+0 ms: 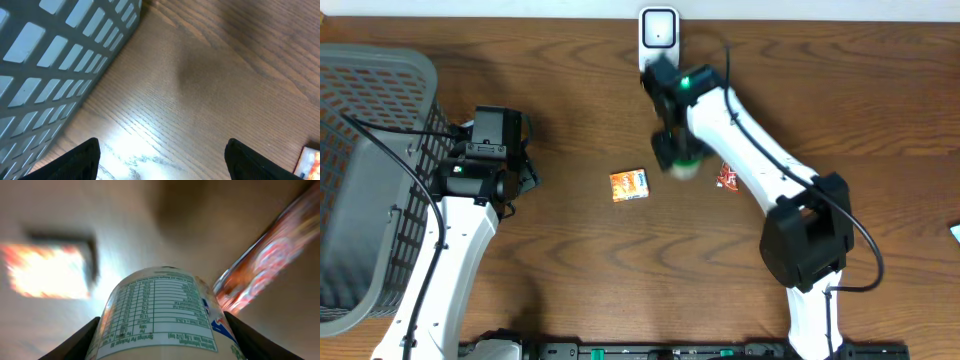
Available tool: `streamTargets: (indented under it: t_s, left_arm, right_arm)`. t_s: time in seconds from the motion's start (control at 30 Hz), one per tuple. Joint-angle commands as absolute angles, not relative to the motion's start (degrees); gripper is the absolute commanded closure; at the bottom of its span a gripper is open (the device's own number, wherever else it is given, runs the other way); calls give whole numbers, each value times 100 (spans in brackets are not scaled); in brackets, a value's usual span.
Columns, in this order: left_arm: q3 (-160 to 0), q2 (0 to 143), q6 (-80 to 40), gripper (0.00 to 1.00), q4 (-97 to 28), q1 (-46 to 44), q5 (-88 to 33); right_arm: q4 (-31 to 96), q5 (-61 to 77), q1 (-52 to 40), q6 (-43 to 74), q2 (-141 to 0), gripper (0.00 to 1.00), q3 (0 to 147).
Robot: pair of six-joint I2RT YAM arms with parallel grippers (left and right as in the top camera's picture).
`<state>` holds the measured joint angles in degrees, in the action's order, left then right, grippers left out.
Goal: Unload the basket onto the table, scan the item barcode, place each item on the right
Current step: 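Lift the jar with the right gripper up toward the scanner, then hold the jar in front of the scanner with the right gripper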
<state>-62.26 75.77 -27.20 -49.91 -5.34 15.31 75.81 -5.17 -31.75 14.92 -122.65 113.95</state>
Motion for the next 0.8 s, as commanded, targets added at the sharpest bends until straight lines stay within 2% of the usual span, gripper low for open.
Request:
streamTargets:
  t_s: [0.0, 0.23, 0.3, 0.4, 0.6, 0.77]
  left_arm:
    - [-6219, 7594, -2775, 20, -5009, -521, 1544]
    - [-6219, 7594, -2775, 20, -5009, -521, 1544]
    - [-6219, 7594, -2775, 20, -5009, -521, 1544]
    - [-6219, 7594, -2775, 20, -5009, -521, 1544]
    - [-6219, 7594, -2775, 20, -5009, -521, 1544]
    - [-6219, 7594, -2775, 20, -5009, -521, 1544]
  right_arm:
    - [7516, -1361, -3155, 1579, -12151, 44, 12346]
    - [5972, -2534, -3135, 1559, -12154, 43, 12927]
    - [5131, -2716, -3089, 1559, -12162, 48, 12816]
    - [4178, -2808, -3044, 1557, -12189, 50, 12665]
    - [1863, -2803, -2869, 1542, -12248, 58, 11644]
    - [-19, -2797, -2733, 1153, -12451, 59, 10825]
